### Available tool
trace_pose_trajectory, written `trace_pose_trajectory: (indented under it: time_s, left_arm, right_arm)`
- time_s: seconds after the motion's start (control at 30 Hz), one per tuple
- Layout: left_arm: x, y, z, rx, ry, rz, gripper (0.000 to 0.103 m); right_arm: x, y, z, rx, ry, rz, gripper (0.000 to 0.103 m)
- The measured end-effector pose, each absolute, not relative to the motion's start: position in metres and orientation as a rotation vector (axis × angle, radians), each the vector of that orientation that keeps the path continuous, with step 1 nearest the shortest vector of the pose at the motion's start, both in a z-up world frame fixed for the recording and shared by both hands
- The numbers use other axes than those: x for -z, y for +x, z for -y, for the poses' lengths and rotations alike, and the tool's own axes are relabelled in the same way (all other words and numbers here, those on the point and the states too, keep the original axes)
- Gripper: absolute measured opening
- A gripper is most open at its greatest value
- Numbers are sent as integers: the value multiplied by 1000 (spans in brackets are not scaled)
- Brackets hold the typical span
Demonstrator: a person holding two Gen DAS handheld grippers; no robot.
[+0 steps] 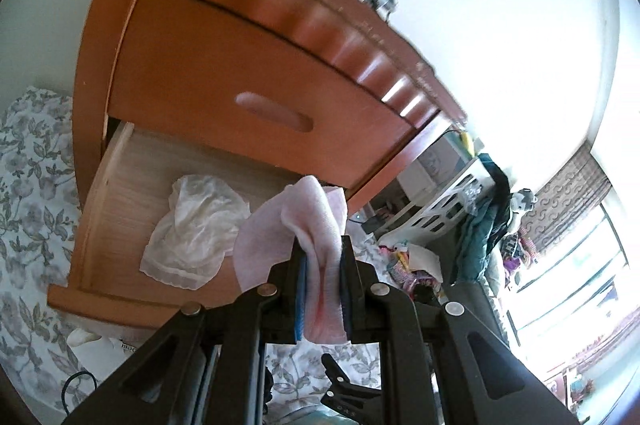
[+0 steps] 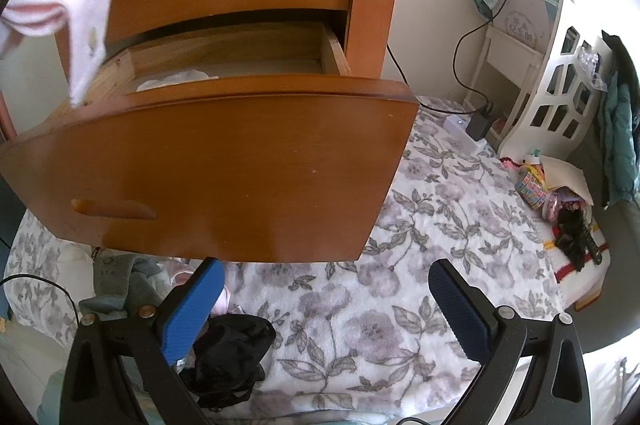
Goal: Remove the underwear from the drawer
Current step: 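Lift the pink sock out of the drawer and carry it toward the bed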
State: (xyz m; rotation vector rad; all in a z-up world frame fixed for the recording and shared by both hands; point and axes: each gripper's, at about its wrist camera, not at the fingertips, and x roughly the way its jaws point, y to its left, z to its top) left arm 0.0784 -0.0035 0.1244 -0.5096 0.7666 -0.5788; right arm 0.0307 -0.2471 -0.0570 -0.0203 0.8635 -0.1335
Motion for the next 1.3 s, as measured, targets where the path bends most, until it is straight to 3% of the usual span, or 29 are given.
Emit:
trace_pose_trajectory:
  time_s: [0.77,1.3]
  left_arm:
    - [-143,22,-25,565,-517,-715,14]
    - [-89,10,-9,545,-507,-925,15]
  right_arm:
    - [51,26,241,152,-40,-835,103]
    - [49,23,236,171,-56,-826,103]
